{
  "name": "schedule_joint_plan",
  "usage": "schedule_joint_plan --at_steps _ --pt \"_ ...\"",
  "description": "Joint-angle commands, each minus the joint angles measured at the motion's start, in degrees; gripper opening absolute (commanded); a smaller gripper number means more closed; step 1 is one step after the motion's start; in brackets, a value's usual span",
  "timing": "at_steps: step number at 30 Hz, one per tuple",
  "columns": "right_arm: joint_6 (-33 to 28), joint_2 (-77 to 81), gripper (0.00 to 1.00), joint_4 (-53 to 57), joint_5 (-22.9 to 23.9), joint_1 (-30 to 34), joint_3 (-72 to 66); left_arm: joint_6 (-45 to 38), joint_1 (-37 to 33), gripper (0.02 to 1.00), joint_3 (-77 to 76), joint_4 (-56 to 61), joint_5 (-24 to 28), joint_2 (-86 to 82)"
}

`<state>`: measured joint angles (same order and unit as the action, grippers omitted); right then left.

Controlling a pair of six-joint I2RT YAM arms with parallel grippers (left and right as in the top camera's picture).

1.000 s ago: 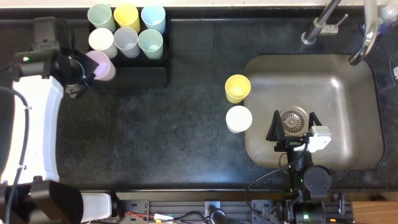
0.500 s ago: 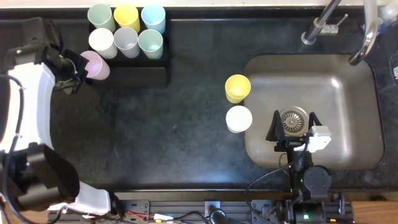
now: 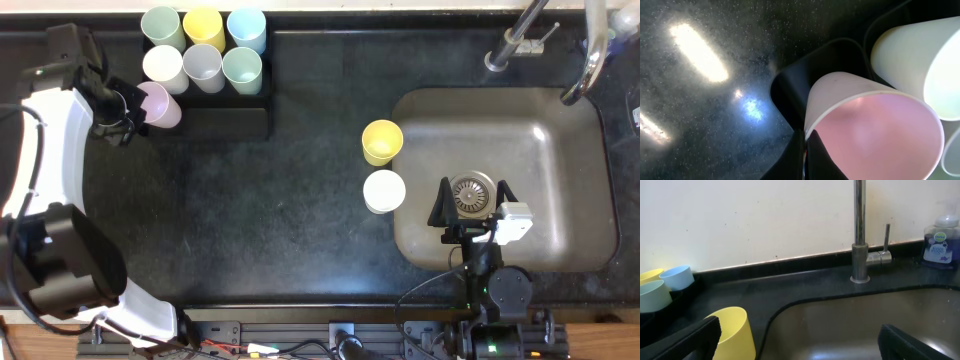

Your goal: Store Cups

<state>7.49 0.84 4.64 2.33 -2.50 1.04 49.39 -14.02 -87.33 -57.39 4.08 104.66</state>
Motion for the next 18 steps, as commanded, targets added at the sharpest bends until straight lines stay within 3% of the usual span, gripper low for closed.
schedule_joint_plan --at_steps 1,9,12,16,17,18 --pt "0.24 -0.52 0.998 -0.31 -0.22 0.17 -0.76 0.39 -0.09 0.036 -1.64 -0.13 -1.05 2.34" --pt "0.24 -0.52 0.996 -0.28 -0.22 0.17 -0.76 0.17 -0.07 0.036 -1.64 -0.33 -2.69 2.95" --pt "0.24 -0.52 0.998 -0.28 -0.22 0.17 -0.76 0.17 -0.07 0.086 -1.64 -0.35 -2.67 2.95" --pt "0.24 -0.52 0.998 -0.31 -0.22 0.17 -0.76 0.17 -0.04 0.391 -1.64 -0.37 -2.62 2.95" --pt "0.24 -0.52 0.998 -0.31 -0.22 0.17 -0.76 0.17 -0.04 0.647 -1.64 -0.39 -2.60 2.95" --pt "0.24 -0.52 0.998 -0.31 -0.22 0.17 -0.76 0.17 -0.04 0.838 -1.64 -0.42 -2.38 2.95"
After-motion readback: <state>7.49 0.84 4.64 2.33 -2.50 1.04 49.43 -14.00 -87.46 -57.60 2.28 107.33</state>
